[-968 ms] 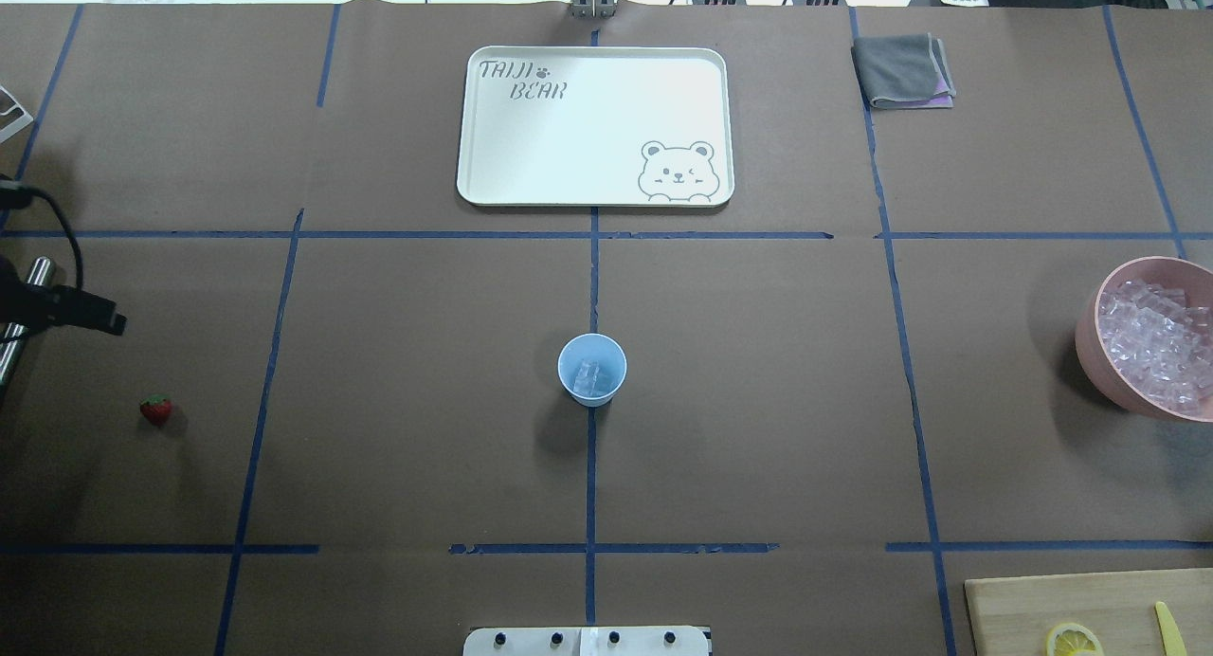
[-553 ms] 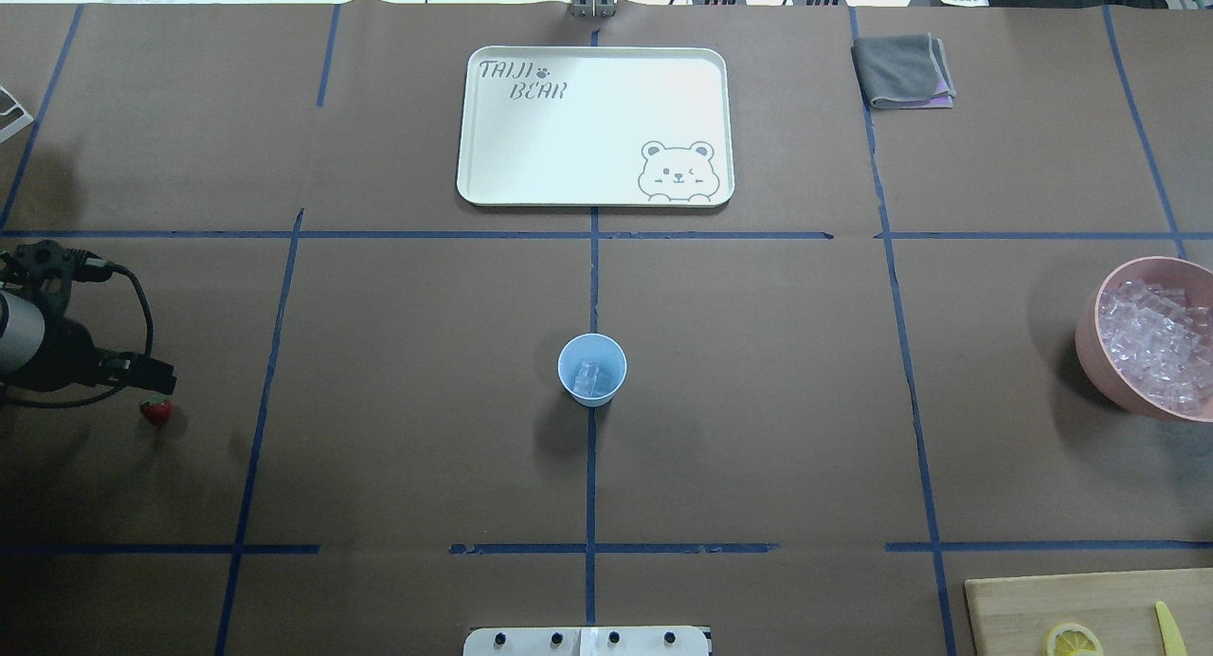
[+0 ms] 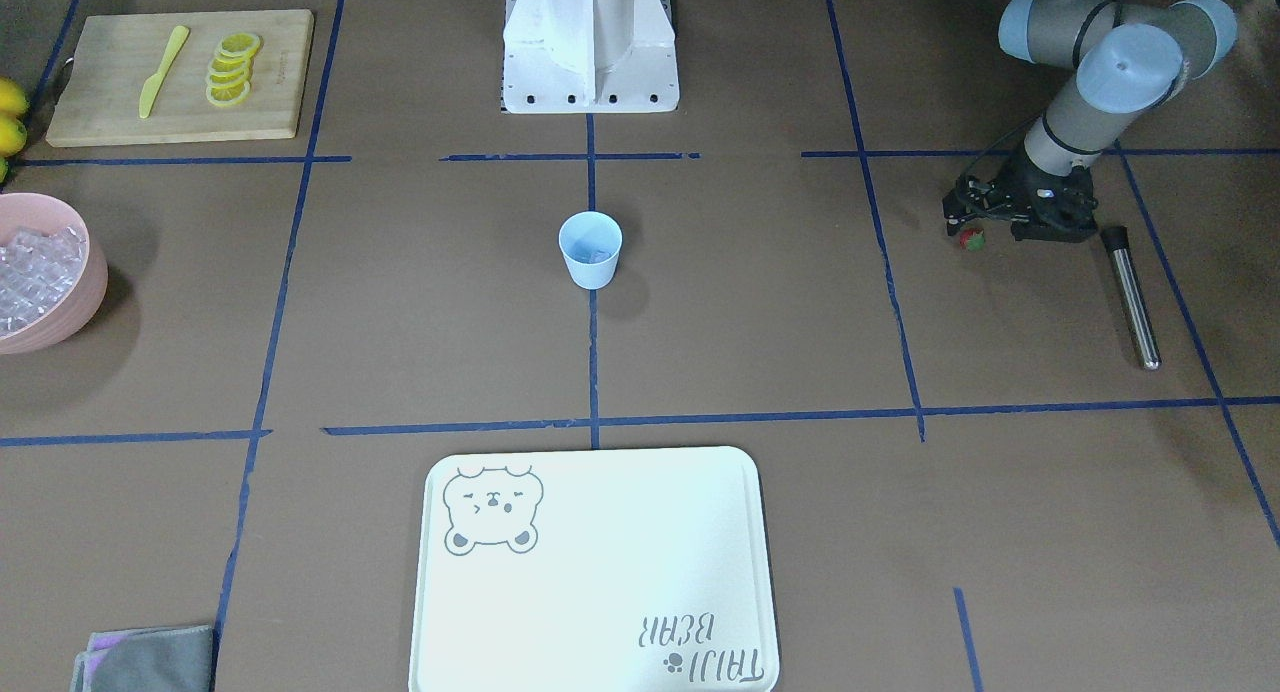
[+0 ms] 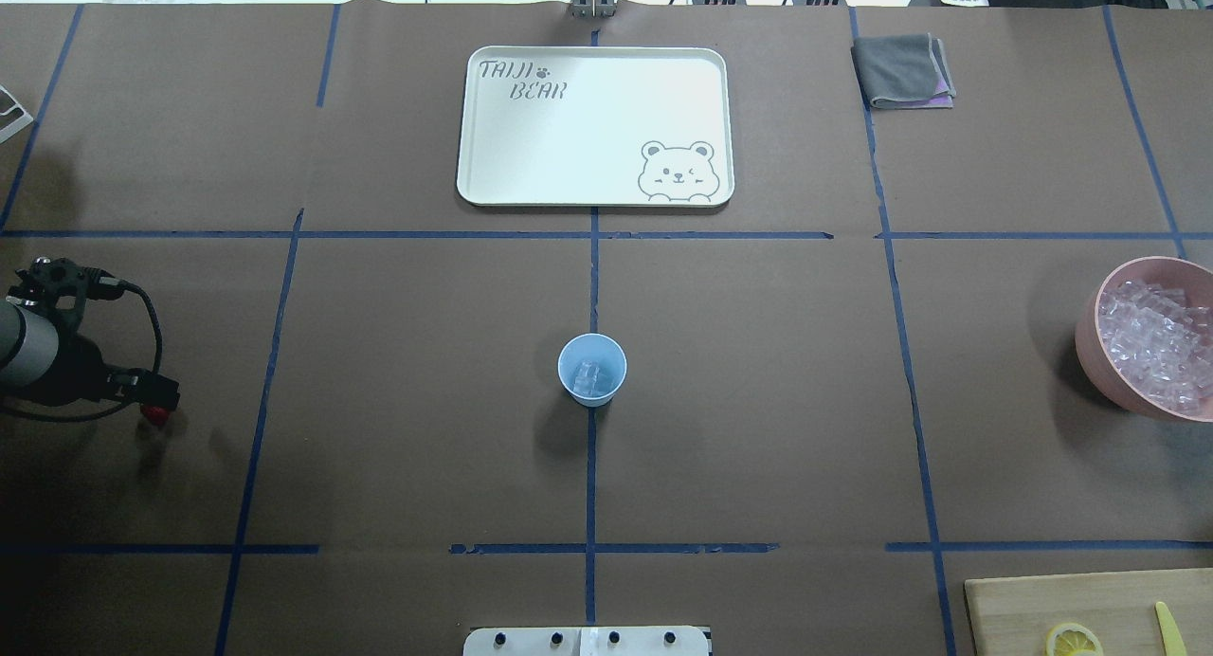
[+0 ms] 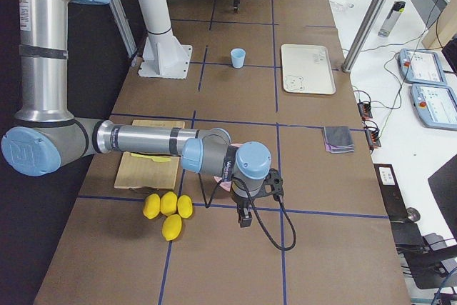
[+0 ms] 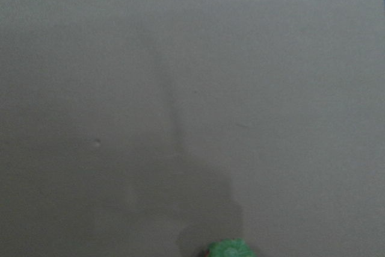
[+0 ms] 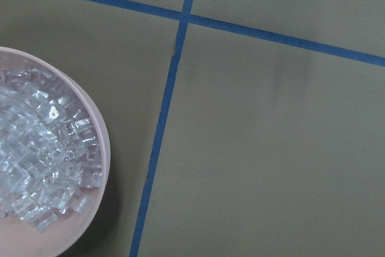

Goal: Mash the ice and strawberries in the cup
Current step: 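Grasp the red strawberry with the left gripper and lift it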

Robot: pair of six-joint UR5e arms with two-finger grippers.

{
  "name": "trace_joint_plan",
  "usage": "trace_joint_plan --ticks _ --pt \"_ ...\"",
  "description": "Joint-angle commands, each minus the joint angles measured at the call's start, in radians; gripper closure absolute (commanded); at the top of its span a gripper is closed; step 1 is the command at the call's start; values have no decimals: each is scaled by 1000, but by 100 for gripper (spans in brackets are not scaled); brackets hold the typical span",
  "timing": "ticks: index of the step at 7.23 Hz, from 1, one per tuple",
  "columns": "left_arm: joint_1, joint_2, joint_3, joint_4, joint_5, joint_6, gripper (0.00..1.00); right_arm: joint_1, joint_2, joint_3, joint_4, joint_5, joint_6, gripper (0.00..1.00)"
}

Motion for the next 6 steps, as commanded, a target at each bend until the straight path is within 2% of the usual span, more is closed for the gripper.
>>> trace_joint_plan --ticks 1,3,4,5,6 --pt "13 -2 7 0 0 -1 13 0 0 -1 2 0 -1 1" --pt "13 -5 7 0 0 1 75 0 0 -1 3 0 -1 1" --pt "13 -5 6 0 0 1 95 0 0 -4 14 -2 1 1" --pt "13 -8 -8 3 0 2 100 0 0 -4 14 -2 2 1" --pt "11 -12 -42 6 0 2 100 0 0 -3 14 0 2 1"
